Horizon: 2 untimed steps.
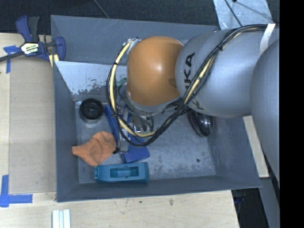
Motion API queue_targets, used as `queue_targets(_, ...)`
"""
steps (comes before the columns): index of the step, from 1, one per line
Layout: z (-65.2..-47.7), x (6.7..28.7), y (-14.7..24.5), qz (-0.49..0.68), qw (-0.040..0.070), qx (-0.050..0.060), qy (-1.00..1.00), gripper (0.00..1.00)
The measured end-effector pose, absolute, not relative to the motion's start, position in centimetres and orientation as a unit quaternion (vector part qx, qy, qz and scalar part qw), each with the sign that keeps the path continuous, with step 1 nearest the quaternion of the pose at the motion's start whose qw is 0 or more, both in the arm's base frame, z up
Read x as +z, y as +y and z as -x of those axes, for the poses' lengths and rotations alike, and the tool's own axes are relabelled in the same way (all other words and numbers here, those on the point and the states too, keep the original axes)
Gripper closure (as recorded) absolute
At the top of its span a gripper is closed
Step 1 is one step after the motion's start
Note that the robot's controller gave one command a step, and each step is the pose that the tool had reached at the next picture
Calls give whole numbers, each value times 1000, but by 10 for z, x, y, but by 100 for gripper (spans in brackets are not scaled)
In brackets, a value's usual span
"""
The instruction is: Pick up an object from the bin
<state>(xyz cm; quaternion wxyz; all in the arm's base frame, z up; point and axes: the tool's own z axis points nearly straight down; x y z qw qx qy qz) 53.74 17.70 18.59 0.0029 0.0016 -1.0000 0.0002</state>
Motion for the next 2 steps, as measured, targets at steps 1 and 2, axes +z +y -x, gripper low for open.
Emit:
queue_targets(1, -539, 190, 176, 0, -1, -1, -1000, 0)
queue_targets(2, -538, 146, 183, -36, -4, -1, -999, 0)
